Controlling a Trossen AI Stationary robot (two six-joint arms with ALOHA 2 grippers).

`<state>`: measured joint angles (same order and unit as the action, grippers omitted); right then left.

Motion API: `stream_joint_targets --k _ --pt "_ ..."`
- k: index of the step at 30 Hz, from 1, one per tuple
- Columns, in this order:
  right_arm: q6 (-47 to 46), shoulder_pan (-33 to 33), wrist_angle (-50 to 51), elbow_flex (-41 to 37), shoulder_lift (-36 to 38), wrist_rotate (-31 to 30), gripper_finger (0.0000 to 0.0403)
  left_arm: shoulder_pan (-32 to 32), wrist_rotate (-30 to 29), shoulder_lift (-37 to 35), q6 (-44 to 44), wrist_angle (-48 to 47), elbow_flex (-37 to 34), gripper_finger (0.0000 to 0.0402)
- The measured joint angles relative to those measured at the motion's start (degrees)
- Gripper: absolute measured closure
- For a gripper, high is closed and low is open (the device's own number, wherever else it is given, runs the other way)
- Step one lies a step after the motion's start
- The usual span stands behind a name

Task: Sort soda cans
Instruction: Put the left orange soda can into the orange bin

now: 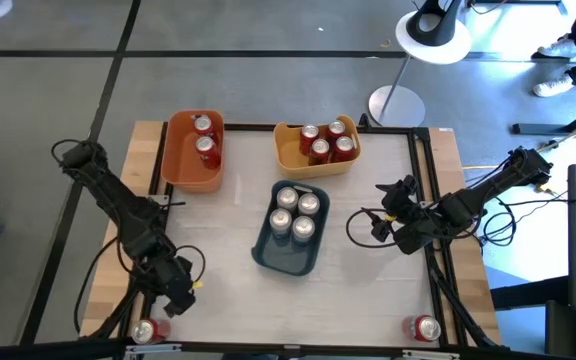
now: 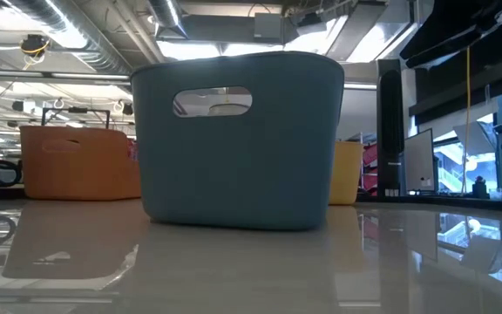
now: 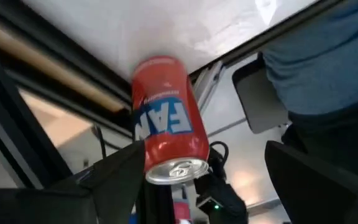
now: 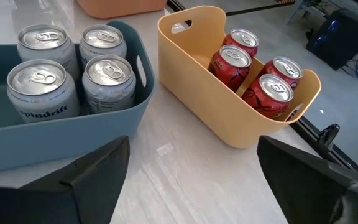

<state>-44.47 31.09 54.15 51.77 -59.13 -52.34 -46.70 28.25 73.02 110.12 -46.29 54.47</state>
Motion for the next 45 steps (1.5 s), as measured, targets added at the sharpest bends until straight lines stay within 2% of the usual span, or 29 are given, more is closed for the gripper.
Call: stream_joint_targets --k 8,15,29,40,45 --pt "1.28 0.0 0.0 0.0 -0.01 -0.94 0.005 -5.57 7.65 3.95 7.94 3.59 0.0 0.0084" --pt "1.39 0.0 0.01 0.0 -0.02 -3.61 0.005 -9.02 7.8 7.91 12.97 10.75 0.0 0.0084" --pt "1.36 0.0 -0.02 -0.02 -0.05 -3.58 0.005 -11.99 7.91 12.83 12.42 9.71 0.29 0.0084" --pt "1.33 0.0 -0.02 -0.02 -3.13 -3.58 0.005 -12.04 8.22 14.7 6.23 9.17 0.26 0.0084" --pt "1.4 0.0 0.02 -0.02 -5.03 -3.57 0.005 -11.03 8.39 14.72 4.27 9.04 0.14 0.0107"
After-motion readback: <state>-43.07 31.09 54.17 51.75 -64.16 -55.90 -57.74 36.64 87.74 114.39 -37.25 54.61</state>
